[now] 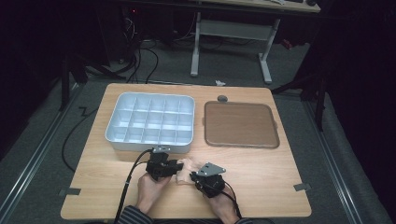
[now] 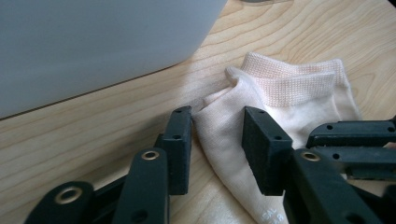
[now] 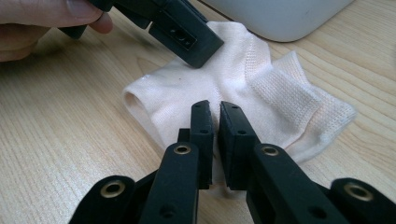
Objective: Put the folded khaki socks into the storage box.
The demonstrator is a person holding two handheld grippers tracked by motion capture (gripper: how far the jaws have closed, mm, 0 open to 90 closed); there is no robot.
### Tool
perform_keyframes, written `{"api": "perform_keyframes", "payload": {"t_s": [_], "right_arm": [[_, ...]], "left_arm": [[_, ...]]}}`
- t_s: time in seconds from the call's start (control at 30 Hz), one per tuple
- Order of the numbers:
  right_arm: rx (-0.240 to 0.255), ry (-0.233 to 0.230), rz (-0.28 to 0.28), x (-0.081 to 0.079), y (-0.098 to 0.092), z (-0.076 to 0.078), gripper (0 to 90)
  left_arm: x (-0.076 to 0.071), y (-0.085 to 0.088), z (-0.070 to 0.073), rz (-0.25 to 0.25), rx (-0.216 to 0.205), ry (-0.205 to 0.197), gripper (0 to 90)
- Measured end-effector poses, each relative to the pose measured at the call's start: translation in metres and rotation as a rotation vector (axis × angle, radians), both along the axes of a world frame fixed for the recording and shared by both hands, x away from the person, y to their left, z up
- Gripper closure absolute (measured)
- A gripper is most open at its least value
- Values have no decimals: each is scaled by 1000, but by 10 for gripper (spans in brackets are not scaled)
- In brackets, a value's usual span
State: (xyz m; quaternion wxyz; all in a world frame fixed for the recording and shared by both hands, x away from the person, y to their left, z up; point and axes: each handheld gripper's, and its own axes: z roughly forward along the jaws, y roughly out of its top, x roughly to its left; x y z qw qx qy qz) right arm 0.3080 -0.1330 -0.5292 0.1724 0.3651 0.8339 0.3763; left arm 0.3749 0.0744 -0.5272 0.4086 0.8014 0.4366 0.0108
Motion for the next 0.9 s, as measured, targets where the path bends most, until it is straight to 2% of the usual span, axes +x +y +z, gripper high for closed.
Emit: {"api": "perform_keyframes", "payload": {"t_s": [0.1,0.2,0.23,0.37,0.5,0.9], "right_arm": [[-13,-5,-1,-1,1,0,844],[-15,-8,-2,-1,2,0,844],[-14,-5,-2,-1,1,0,844],[-4,-9,-3,-1,1,-1,844],[-2,-10,-3,-1,1,-1,844],[-10,-3,-13,-2,3,0,847]], "left_arm": [[-1,-1,0,-4,11,-4,695],[0,1,-1,-15,-1,7,721],[0,1,-1,-21,-8,8,759],[-1,1,0,-20,-11,-3,831],[-2,3,1,-21,-38,-1,845],[-7,7,9,-35,-70,-33,854]]}}
